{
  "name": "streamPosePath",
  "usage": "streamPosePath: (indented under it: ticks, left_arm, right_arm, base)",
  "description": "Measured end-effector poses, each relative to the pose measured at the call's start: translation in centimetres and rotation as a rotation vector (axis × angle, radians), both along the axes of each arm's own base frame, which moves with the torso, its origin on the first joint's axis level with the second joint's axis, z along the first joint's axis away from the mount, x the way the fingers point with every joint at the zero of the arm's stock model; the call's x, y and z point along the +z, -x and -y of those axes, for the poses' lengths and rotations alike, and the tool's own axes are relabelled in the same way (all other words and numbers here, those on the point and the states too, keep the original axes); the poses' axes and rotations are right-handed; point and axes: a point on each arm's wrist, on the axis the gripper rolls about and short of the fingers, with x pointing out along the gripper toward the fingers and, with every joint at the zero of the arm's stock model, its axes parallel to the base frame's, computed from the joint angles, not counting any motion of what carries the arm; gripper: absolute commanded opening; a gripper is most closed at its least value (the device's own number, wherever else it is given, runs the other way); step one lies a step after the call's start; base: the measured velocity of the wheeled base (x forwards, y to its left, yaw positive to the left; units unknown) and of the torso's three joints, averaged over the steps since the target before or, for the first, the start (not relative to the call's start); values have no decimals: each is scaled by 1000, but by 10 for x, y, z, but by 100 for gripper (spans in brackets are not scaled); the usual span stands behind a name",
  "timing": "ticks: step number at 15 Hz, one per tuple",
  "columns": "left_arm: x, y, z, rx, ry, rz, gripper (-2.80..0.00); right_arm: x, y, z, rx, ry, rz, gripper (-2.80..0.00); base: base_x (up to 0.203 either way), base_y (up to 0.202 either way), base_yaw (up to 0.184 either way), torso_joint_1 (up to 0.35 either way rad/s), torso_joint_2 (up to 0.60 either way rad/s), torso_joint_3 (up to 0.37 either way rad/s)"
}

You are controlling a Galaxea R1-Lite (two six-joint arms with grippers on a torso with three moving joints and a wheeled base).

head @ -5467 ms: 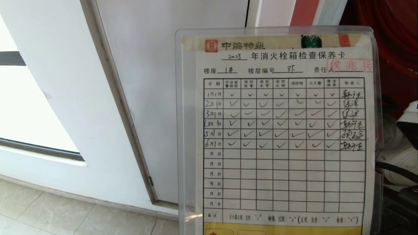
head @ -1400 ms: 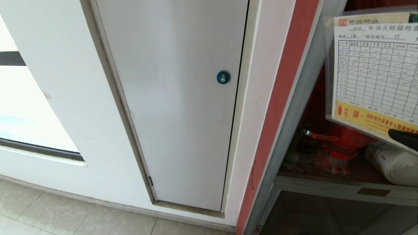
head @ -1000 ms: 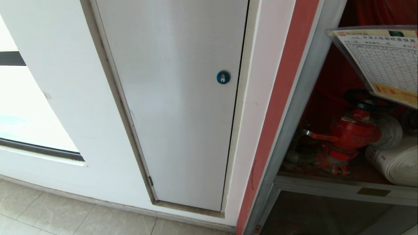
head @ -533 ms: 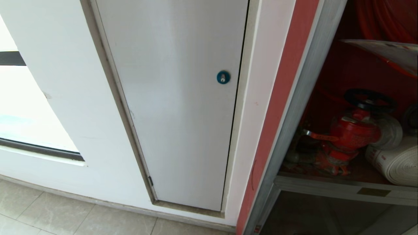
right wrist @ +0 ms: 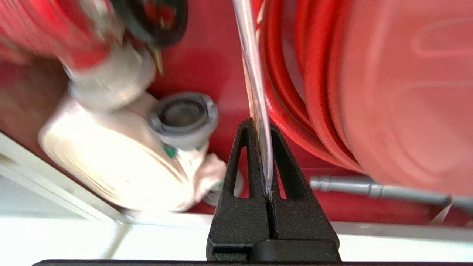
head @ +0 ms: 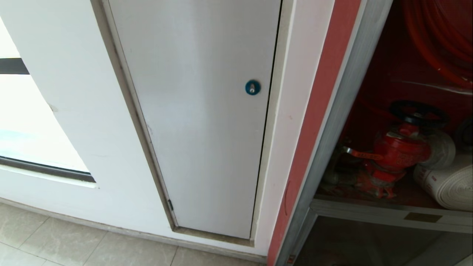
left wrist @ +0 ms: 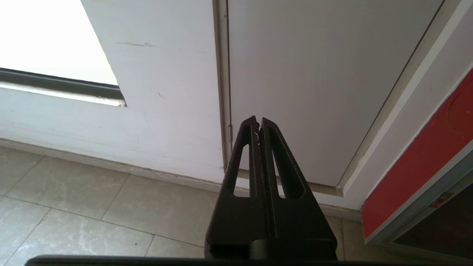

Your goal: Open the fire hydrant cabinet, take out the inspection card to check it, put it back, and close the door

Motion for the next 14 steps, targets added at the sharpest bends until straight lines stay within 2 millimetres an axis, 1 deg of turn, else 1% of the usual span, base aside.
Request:
streamPosePath:
  ticks: [2, 5, 9, 11, 14]
  left_arm:
    - [0, 0, 0, 0, 0, 0, -280]
    - [0, 0, 0, 0, 0, 0, -280]
    - [0, 0, 0, 0, 0, 0, -280]
    - [0, 0, 0, 0, 0, 0, -280]
    - [0, 0, 0, 1, 0, 0, -280]
  right_arm:
    - [1, -9, 9, -20, 58, -42, -280]
    - [-6, -22, 22, -48, 113, -116, -280]
    - [-10, -51, 40, -62, 144, -79, -280]
    - [-17, -64, 47, -63, 141, -84, -280]
    - [-30, -79, 55, -57, 119, -123, -280]
  base:
    - [0, 0, 0, 0, 0, 0]
    - [0, 0, 0, 0, 0, 0]
    - [0, 0, 0, 0, 0, 0]
    - [0, 0, 0, 0, 0, 0]
    - [0, 0, 0, 0, 0, 0]
